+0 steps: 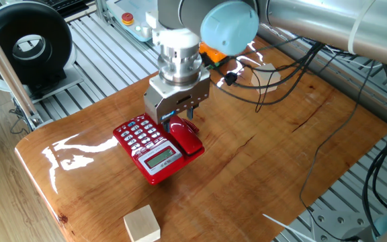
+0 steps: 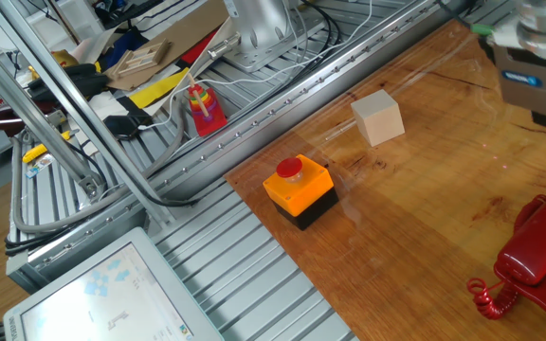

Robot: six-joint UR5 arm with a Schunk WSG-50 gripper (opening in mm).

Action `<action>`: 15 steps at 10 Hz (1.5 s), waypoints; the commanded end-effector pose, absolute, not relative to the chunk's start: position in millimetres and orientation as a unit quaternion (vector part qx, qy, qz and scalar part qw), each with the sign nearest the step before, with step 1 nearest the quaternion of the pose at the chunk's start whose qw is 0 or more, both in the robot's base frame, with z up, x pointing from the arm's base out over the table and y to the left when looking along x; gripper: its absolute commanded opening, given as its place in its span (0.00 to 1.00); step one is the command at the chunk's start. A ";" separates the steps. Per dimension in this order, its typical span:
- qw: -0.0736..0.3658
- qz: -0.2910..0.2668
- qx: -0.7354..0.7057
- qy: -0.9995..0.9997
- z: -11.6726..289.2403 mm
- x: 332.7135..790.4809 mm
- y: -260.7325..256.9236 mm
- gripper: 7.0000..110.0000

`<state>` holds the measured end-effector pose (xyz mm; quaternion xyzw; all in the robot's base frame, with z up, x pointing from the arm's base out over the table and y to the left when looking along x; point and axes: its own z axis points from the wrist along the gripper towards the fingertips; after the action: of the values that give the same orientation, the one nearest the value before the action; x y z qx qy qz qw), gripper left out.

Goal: Place the handset of the telephone on the corresponding phone cradle

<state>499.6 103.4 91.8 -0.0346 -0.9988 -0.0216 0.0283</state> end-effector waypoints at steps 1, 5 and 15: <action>0.019 -0.029 -0.055 -0.998 116.9 509.8 86.3 0.36; -0.015 -0.037 -0.062 -0.997 131.0 534.0 69.8 0.00; -0.021 -0.017 -0.041 -0.999 148.3 538.7 45.6 0.00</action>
<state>537.5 47.2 144.9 -0.0417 -0.9988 -0.0134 -0.0197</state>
